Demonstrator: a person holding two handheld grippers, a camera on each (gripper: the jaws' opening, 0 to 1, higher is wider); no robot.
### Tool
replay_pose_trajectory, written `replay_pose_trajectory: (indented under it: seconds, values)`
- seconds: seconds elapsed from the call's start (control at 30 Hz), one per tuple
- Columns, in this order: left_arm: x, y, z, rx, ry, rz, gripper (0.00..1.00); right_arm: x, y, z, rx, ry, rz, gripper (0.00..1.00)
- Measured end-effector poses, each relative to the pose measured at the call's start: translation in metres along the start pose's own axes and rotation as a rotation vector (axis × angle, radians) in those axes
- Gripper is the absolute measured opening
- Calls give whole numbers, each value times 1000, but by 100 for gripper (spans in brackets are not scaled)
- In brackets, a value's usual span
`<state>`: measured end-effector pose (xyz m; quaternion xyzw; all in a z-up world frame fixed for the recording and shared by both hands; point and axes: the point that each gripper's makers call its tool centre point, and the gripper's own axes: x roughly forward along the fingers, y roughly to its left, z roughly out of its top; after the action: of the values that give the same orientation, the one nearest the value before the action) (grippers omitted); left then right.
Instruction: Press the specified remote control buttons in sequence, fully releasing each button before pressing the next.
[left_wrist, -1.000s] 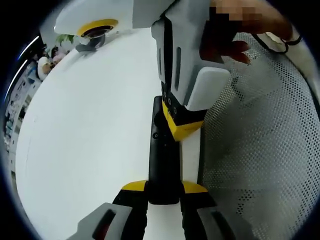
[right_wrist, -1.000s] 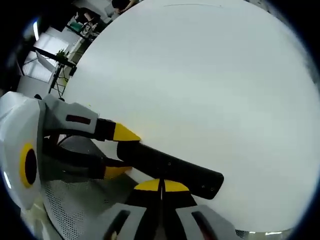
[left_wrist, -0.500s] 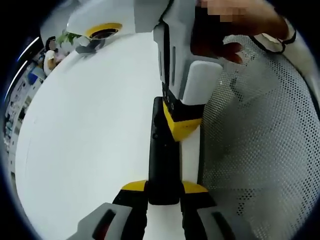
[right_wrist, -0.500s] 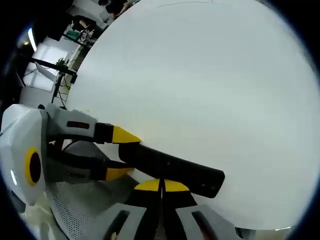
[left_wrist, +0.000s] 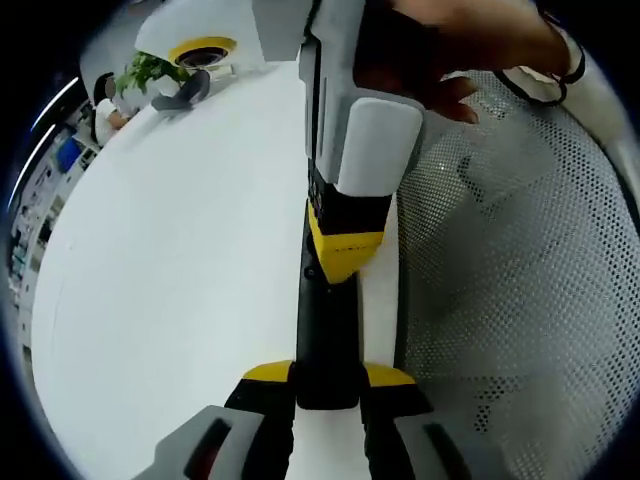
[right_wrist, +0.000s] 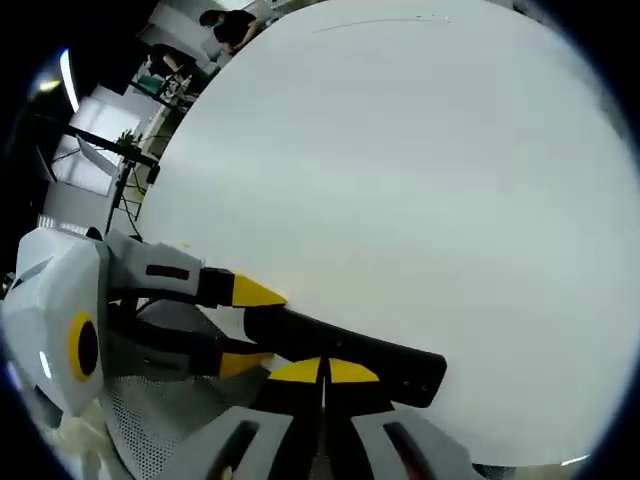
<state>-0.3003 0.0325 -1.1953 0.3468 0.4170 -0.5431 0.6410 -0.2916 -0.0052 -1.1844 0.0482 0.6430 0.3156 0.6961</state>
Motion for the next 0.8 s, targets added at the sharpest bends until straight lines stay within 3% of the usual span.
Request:
replay_pose_trajectory:
  seconds: [0.1, 0.53, 0.8]
  values:
    - [0, 0, 0, -3, -2, 2, 23, 3, 8, 1, 5, -5, 47, 0]
    - [-1, 0, 0, -4, 3, 1, 23, 5, 8, 2, -27, -5, 30, 0]
    - [0, 1, 0, -11, 1, -1, 23, 6, 5, 7, 5, -21, 39, 0]
